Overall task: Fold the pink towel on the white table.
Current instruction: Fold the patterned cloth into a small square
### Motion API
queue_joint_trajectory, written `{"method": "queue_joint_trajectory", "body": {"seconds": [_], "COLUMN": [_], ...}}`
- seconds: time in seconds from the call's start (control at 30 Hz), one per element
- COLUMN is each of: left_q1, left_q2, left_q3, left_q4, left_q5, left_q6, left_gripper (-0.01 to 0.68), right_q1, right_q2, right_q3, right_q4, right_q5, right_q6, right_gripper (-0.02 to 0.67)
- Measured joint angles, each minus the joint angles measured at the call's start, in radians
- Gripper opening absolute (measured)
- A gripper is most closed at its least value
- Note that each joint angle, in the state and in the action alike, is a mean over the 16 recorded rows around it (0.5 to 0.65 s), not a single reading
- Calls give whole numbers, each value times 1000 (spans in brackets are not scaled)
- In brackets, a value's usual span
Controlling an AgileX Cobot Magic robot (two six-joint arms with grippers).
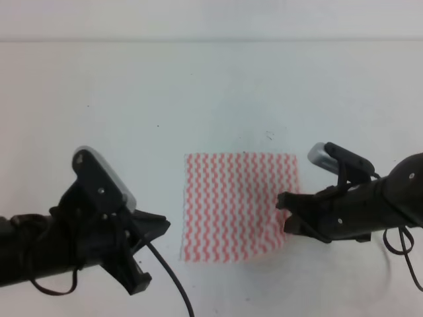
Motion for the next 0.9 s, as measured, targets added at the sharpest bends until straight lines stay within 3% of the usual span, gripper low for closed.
{"method": "queue_joint_trajectory", "body": {"seconds": [0.2,0.4,0.9], "left_q1": [0,0,0], "left_q2": [71,107,115], "left_q3": [0,0,0], "left_q4": [-130,-221,-259], "left_q5": [15,18,23], "left_q6": [250,400,465], "left_gripper": [0,0,0], "right_q1": [0,0,1], "right_q2": [-1,1,7], "right_q3": [-33,-53,-61], "right_q4": [-3,-18,-61], "right_q5": [20,68,101], "right_q6": [-2,-2,-1], "right_gripper": [-2,-2,-2]}}
